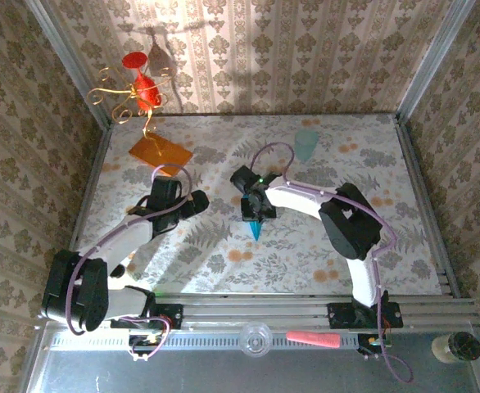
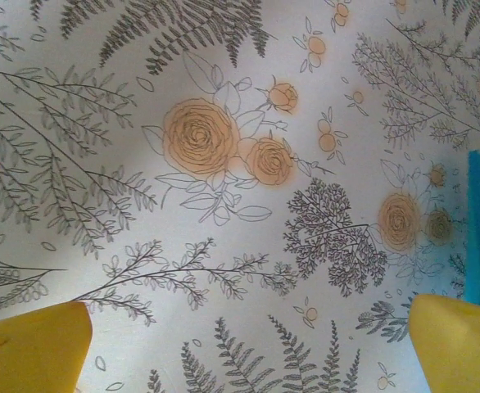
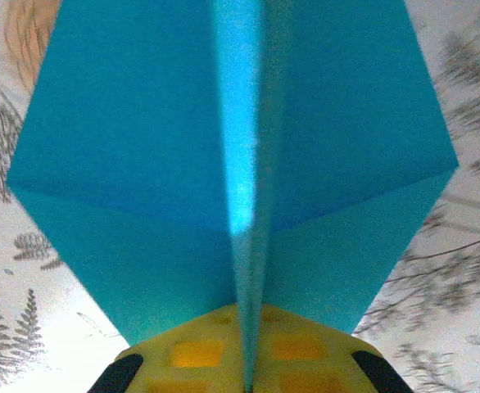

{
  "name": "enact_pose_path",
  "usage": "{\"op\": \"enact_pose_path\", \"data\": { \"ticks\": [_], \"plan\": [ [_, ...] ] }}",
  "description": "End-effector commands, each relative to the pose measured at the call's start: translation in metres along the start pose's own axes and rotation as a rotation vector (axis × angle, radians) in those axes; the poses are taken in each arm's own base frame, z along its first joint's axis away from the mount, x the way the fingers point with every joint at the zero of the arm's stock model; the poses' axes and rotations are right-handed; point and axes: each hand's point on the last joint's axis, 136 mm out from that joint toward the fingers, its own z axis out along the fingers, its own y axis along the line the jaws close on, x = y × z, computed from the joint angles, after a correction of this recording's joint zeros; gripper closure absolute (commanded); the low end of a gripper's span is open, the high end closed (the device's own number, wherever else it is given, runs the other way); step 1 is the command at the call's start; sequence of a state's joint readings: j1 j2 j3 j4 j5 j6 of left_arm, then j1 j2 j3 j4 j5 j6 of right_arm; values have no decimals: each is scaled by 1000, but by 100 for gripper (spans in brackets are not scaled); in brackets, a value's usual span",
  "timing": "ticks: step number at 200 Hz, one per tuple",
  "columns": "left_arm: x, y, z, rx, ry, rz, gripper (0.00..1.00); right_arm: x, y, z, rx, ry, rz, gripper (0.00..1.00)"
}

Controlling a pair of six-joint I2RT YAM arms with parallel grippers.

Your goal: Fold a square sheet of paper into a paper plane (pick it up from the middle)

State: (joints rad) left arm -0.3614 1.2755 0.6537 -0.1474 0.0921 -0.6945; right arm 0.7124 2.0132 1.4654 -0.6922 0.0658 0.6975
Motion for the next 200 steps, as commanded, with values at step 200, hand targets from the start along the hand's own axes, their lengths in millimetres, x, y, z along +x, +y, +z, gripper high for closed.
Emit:
{"op": "enact_pose_path", "data": {
  "ticks": [200],
  "plan": [
    [7,-4,2,-19,74,14,0,-87,-40,17,50,20,-79,80]
  ]
}}
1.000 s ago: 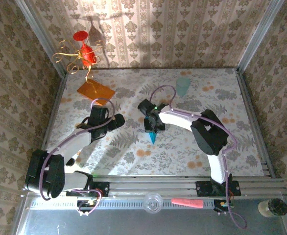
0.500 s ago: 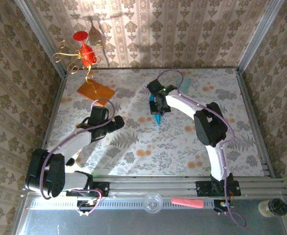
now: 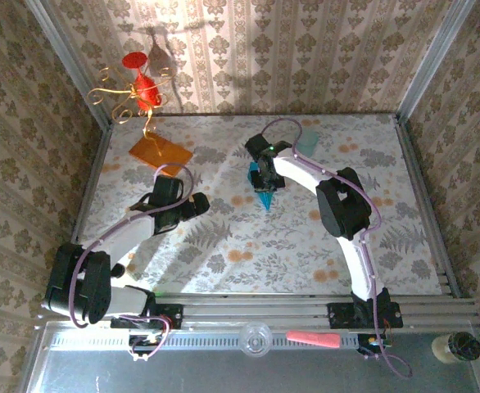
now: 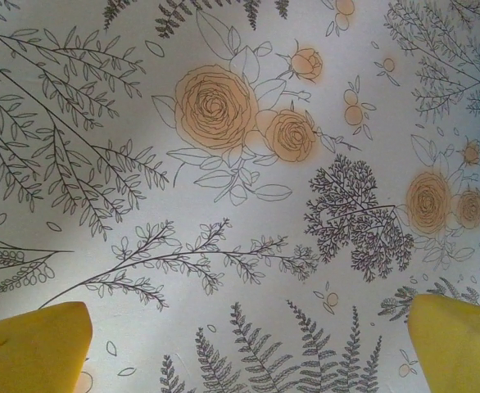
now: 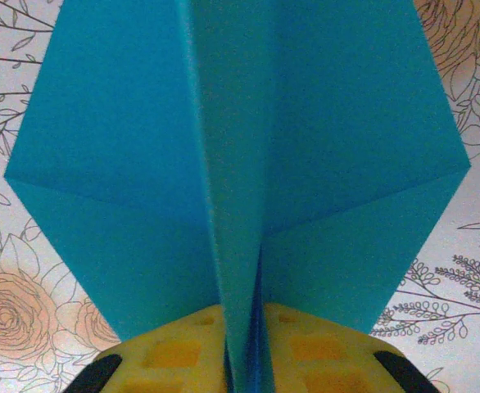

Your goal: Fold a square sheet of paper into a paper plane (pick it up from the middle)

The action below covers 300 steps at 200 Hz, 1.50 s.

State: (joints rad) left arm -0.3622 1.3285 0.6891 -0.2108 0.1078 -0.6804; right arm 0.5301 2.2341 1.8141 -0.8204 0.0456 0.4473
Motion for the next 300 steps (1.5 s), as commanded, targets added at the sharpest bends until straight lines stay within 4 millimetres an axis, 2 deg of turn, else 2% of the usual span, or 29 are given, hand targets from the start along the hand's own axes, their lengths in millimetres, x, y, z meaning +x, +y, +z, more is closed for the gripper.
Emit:
{"op": "enact_pose_path", "data": {
  "ticks": [1,78,192,247,300],
  "plan": [
    [-3,-9,-5,16,0,9,0,3,-5,1,24,26,-5,80],
    [0,-14,-3,20,10,25,0,13,-6,18,29,67,-2,73],
    [1,-14,0,14,15,29,0,21,-24,41,147,51,9,53],
    [2,-15,2,15,22,32,0,14,-26,49,140,23,64,45],
    [2,-15,2,15,21,34,0,8,-25,56,112,38,109,41]
  ]
}}
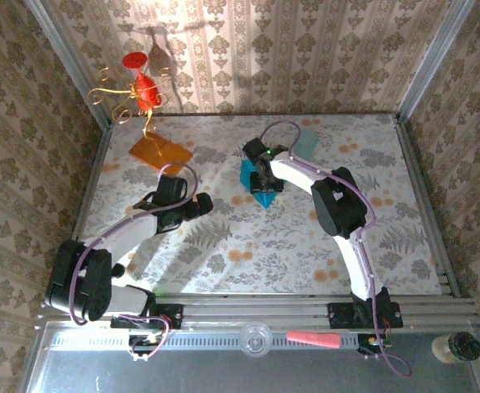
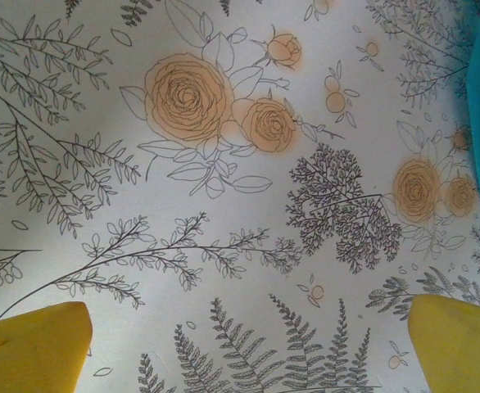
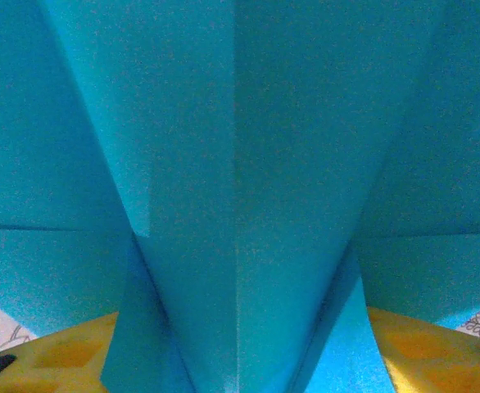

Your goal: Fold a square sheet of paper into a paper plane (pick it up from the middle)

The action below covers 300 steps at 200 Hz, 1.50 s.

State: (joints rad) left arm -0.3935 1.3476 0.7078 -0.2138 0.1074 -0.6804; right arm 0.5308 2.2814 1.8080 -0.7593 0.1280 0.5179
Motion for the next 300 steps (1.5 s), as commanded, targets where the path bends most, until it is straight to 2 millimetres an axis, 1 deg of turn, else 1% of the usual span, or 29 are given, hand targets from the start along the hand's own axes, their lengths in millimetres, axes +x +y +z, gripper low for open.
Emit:
{"op": "enact_pose_path", "data": {
  "ticks": [1,39,51,67,80,101,116,129,154,156,171,189,192,193,195,201,218,220,223,229,236,239,246,262,276,300],
  "plan": [
    [-2,-5,-1,4,4,11,0,17,-14,35,45,84,35,41],
    [-2,-6,-1,6,4,14,0,17,-13,35,40,96,30,41],
    [-3,-6,-2,7,1,14,0,15,-13,30,37,92,33,41],
    [-5,-8,-5,10,-8,19,0,7,-10,16,18,68,34,41],
    [-11,-9,-11,5,-33,26,0,-1,-5,-1,-18,48,34,39],
    [-24,-3,-26,-30,-103,40,0,-21,4,-42,-97,-17,47,35],
    [-34,4,-38,-49,-159,40,0,-33,5,-72,-146,-75,64,32],
    [-42,9,-47,-55,-198,33,0,-43,3,-97,-181,-130,76,28],
    [-56,22,-64,-85,-264,27,0,-49,-9,-137,-229,-225,106,22],
    [-57,23,-66,-89,-270,29,0,-48,-11,-137,-227,-228,109,22],
    [-66,34,-77,-130,-307,29,0,-47,-29,-158,-230,-298,137,18],
    [-80,50,-92,-199,-372,41,0,-42,-64,-182,-190,-412,186,11],
    [-81,52,-95,-211,-384,43,0,-40,-71,-183,-177,-428,193,8],
    [-82,53,-96,-214,-389,43,0,-41,-73,-187,-177,-440,197,7],
    [-84,54,-98,-221,-399,45,0,-37,-78,-186,-166,-442,200,5],
    [-88,58,-103,-238,-424,55,0,-37,-92,-196,-155,-503,221,0],
    [-100,71,-116,-293,-506,86,0,-25,-138,-213,-58,-626,285,0],
    [-101,72,-118,-299,-516,91,0,-22,-141,-211,-48,-629,286,0],
    [-104,74,-120,-307,-532,94,0,-21,-151,-222,-33,-670,303,0],
    [-107,77,-123,-321,-560,106,0,-16,-167,-226,10,-710,326,0],
    [-109,84,-124,-343,-581,118,0,-8,-187,-225,75,-741,354,0],
    [-110,86,-125,-351,-589,125,0,-6,-196,-229,98,-761,369,0],
    [-110,92,-125,-372,-599,136,0,3,-213,-226,155,-774,387,0],
    [-112,101,-125,-407,-624,171,0,16,-244,-220,255,-801,410,0],
    [-113,109,-121,-433,-646,194,0,25,-263,-210,327,-818,414,0],
    [-113,123,-114,-441,-682,218,0,34,-281,-188,415,-786,373,0]
  ]
}}
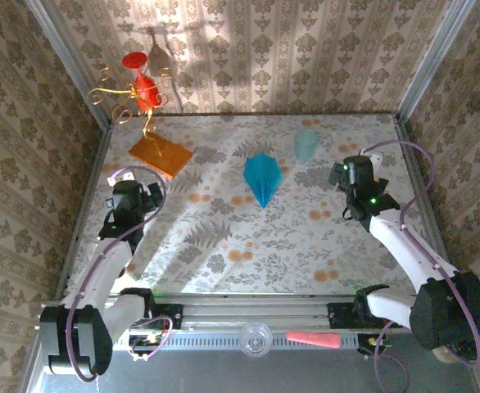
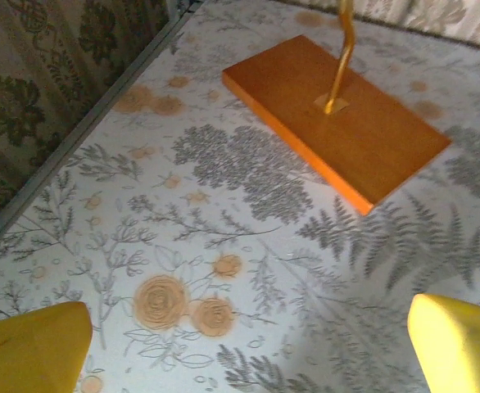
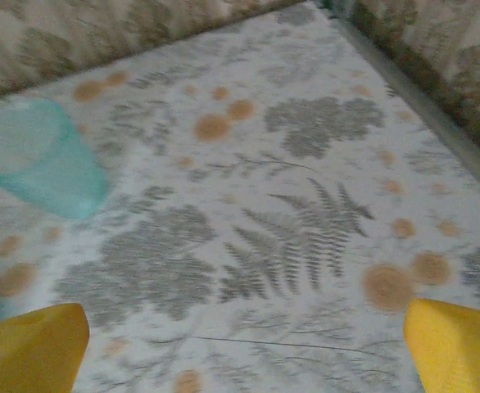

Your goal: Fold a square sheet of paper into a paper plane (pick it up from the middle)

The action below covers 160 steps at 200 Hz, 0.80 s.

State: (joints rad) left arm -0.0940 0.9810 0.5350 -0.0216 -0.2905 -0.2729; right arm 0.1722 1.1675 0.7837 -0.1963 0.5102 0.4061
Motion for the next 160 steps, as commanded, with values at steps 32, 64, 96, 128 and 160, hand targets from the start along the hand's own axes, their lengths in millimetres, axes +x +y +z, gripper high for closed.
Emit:
{"op": "enact_pose_path", "data": {
  "ticks": [32,64,96,128,160],
  "plan": [
    [-7,15,14,39,-175,35,0,13,-28,40,72,-102,-90,0],
    [-2,14,25,52,-239,101,0,26,-21,54,-50,-147,-46,0],
    [9,1,40,119,-245,145,0,28,-10,62,-112,-186,-80,0],
    [2,-7,51,165,-271,145,0,26,-6,65,-176,-229,-54,0],
    [3,-15,61,219,-266,148,0,33,2,70,-231,-219,-74,0]
  ]
}}
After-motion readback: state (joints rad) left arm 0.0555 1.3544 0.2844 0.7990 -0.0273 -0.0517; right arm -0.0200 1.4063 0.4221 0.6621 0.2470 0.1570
